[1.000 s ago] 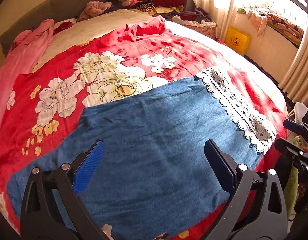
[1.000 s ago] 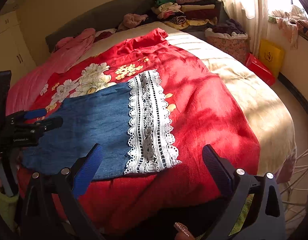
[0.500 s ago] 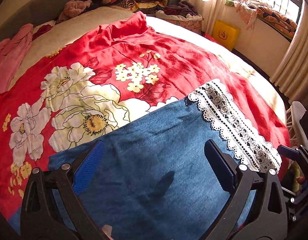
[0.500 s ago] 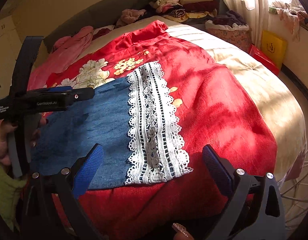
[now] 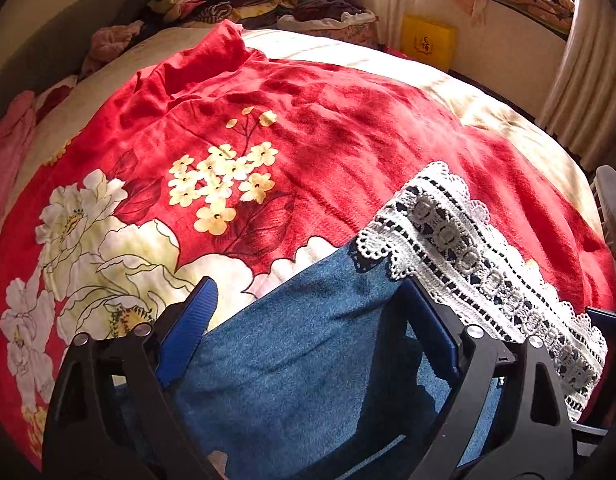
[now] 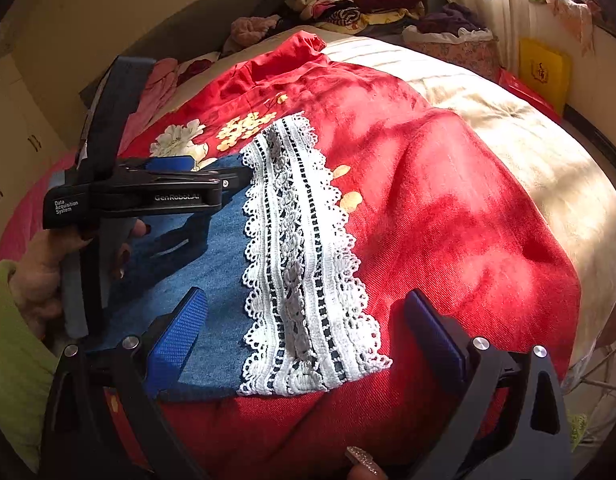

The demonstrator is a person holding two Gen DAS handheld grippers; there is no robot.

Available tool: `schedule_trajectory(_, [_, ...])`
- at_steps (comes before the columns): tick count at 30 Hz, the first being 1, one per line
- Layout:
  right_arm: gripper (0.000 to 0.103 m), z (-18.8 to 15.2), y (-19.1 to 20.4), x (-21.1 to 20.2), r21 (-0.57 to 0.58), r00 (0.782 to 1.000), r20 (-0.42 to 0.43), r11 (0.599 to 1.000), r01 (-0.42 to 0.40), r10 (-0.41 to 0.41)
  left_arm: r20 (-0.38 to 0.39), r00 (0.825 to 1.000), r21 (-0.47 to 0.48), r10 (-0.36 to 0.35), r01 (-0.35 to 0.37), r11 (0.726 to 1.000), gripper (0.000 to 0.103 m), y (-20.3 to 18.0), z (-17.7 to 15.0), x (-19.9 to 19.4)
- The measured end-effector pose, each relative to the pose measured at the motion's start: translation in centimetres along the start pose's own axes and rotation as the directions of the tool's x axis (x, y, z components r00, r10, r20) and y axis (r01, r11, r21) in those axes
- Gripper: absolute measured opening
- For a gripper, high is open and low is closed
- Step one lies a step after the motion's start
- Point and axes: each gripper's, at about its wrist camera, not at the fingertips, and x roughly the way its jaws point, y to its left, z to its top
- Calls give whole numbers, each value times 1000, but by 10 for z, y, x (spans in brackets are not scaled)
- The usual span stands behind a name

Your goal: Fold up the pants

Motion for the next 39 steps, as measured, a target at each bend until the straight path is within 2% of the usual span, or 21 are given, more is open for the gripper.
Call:
schedule_trajectory(1, [77,-1,2,0,-12,1000,-2,1000,-4,4,0,1000,1,-24,24,1000,63,-1,0,2])
schedule_trajectory(2, [67,-1,5,0,-24,1000,-2,1000,4,-5,-1,999,-1,-50,50,999,56,-3,0,3])
schedule_trajectory(3, [62,-2,6,0,-31,1000,4,999,20,-20,-5,997,-9,-78,78,997,47,-4,-1,4])
schedule_trajectory(8, [59,-1,4,-2,-18,1000,15,1000,8,-8,4,995,-2,-98,98,995,43,-5,-3,1])
schedule_trajectory(9, [55,-1,3,-5,-8,999,32,1000,20,-20,7,994,-10,-108,108,994,45,-3,-3,2])
schedule_trajectory(11, [55,-1,1,-12,-1,998,66,1000,11,-11,11,994,-22,-108,108,994,52,0,-3,4])
schedule_trajectory(15, [57,2,-2,-1,17,1000,16,1000,-12,12,17,993,-45,-114,115,992,61,6,-3,7])
schedule_trajectory(18, [57,2,-2,2,17,1000,4,999,-28,28,21,991,-63,-131,132,989,62,8,-3,10])
schedule_trajectory(19, [53,2,-1,1,9,1000,8,1000,-29,29,19,991,-66,-132,133,989,62,8,-3,10])
schedule_trajectory(20, [51,1,1,-1,0,1000,17,1000,-23,23,19,991,-66,-133,134,989,59,7,-4,10])
schedule_trajectory(22, [46,-1,5,-6,-19,999,38,1000,-17,18,22,989,-54,-143,144,988,43,3,-4,7])
schedule_trajectory(23, [46,-2,7,-8,-28,999,45,999,-15,16,25,990,-40,-136,137,990,39,-1,-4,4])
schedule_trajectory(25, [46,-5,11,-10,-49,999,49,999,-12,14,29,992,2,-126,126,992,22,-10,-5,0])
schedule_trajectory(27, [43,-7,13,-12,-59,999,54,998,-2,5,34,995,31,-98,97,995,19,-17,-6,-3])
schedule_trajectory(30, [36,-10,14,-17,-63,998,67,998,7,-2,36,995,20,-96,96,995,15,-16,-9,-6])
schedule_trajectory(39, [31,-18,28,-28,-124,993,100,989,78,-65,46,993,-16,-109,110,994,13,-11,-13,-11])
